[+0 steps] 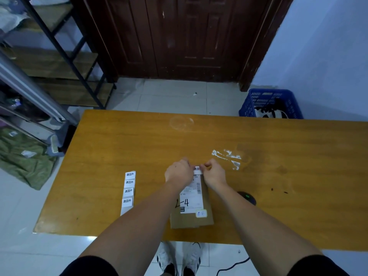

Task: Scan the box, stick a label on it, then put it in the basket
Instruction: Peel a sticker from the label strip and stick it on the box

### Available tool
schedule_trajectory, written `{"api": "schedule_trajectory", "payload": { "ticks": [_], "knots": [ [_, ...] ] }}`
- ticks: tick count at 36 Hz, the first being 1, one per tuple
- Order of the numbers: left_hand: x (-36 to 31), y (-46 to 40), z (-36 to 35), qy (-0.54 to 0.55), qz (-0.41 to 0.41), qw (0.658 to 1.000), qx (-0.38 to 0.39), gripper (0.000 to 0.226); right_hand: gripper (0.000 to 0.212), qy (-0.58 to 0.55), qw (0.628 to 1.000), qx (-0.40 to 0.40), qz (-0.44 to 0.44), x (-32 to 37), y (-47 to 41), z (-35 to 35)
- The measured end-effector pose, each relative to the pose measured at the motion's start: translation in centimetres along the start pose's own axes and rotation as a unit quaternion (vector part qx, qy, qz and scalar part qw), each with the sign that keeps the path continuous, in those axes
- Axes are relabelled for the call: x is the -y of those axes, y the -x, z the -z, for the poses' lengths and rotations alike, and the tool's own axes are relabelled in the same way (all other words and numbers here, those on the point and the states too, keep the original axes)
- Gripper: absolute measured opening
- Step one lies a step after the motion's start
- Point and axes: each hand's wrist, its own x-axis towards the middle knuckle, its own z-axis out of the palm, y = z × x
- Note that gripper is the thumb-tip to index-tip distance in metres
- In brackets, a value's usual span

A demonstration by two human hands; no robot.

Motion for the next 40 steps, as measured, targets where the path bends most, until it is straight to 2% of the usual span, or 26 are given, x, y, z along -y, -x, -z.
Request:
{"api": "schedule_trajectory", "payload": {
  "ticks": [6, 11, 13, 25, 32, 40],
  "knots": [
    [0.2, 0.4, 0.0, 0.006, -0.005, 1.000, -0.015, 0.019, 0.017, 0.074, 0.997, 0.006, 0.037, 0.0, 0.7, 0.4],
    [1.1, 0.8, -0.2, 0.038, -0.046, 0.998, 0.007, 0.021, 0.049, 0.126, 0.989, 0.045, 0.062, -0.5, 1.8, 0.8],
    [1.3, 1.0, -0.4, 0.031, -0.059, 0.998, 0.017, 0.019, 0.053, 0.125, 0.989, 0.048, 0.067, -0.7, 2.2, 0.8],
    [1.5, 1.6, -0.4, -0.002, -0.082, 0.996, 0.021, 0.018, 0.022, 0.040, 0.997, 0.045, 0.041, -1.7, 2.3, 0.0],
    [1.3, 1.7, -0.2, 0.017, -0.060, 0.998, 0.014, 0.023, 0.026, 0.072, 0.995, 0.040, 0.047, -1.2, 2.5, 0.1],
    [0.4, 1.1, 0.2, -0.016, -0.019, 1.000, 0.016, 0.042, 0.034, 0.115, 0.992, 0.028, 0.051, -0.5, 2.3, 0.4]
  ]
}}
